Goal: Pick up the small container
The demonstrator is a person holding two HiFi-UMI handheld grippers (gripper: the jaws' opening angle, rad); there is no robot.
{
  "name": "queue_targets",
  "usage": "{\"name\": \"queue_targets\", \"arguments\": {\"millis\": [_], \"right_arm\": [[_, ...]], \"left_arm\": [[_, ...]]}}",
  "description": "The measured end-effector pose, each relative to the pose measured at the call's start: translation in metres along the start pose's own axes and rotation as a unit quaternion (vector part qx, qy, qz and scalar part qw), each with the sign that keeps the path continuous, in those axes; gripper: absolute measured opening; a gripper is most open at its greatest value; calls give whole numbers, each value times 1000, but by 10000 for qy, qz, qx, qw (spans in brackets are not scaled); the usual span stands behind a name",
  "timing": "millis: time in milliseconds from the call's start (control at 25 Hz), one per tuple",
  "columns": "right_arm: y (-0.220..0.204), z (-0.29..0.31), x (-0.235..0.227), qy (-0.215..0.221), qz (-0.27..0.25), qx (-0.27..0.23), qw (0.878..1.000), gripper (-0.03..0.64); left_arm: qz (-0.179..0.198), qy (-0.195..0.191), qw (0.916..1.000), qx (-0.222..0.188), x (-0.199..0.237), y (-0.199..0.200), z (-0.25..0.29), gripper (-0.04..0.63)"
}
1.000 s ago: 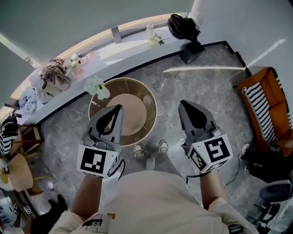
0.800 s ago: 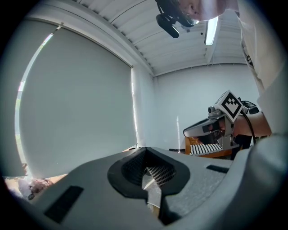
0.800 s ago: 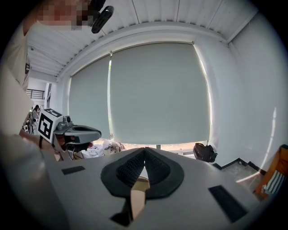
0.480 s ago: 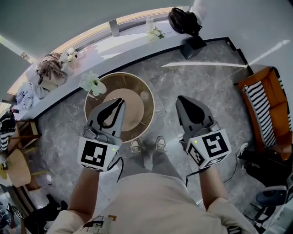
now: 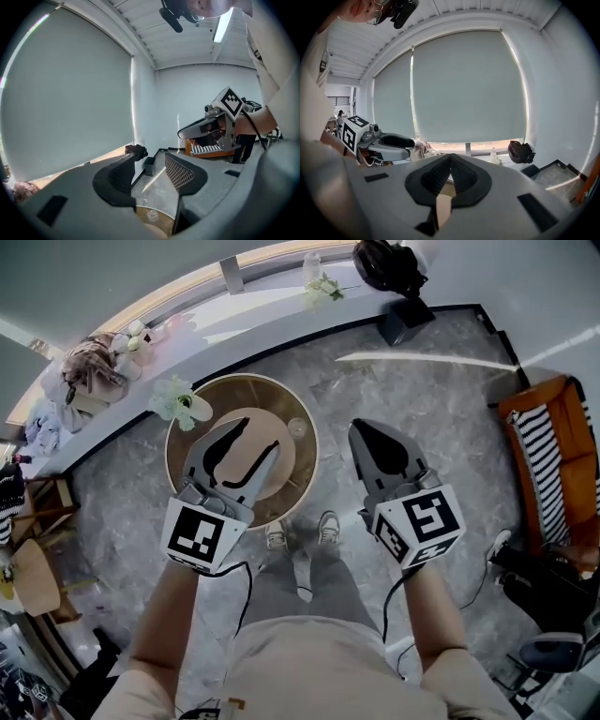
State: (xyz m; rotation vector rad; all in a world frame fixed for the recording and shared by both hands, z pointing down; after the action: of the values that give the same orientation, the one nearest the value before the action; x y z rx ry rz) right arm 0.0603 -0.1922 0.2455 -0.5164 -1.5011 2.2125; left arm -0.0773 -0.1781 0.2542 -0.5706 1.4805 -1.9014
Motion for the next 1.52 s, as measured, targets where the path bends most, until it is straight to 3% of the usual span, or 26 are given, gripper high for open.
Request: {"name": "queue_targets", "arguments": {"millis": [160,320,720,880,1200,1520], "right_arm": [[-28,34,-10,74,-7,158,9998,6],[-63,63,-21,151,-3,298,9994,6],[-163,142,-49,222,161,670,9974,6],[-210,170,-63,143,222,815,9963,6],[-290,213,-67,213,263,916,9952,6],[-339,246,-68,195,521,982,9936,6]], "left_arm": [[376,-124,9991,168,10,-40,33,220],[501,-342,9976,345,5,-89,70,256],[324,-809,9931,780,4,-238,156,284],[79,-786,9926,921,5,-292,184,284],[233,-733,9905,1141,1,-389,232,325],[7,-701,9900,1221,5,-453,258,333]]}}
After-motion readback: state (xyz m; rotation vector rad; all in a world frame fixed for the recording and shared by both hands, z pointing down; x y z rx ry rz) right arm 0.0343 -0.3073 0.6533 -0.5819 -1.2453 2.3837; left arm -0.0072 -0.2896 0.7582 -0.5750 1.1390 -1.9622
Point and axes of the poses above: the fingertips, and each gripper's own axes: z forward along the fingers, x to its left, y out of its top, the point moved 2 cm from there along -z, backward along the fingers, and after that the axes turned 3 degrees about -y, right-handed, at the moved point
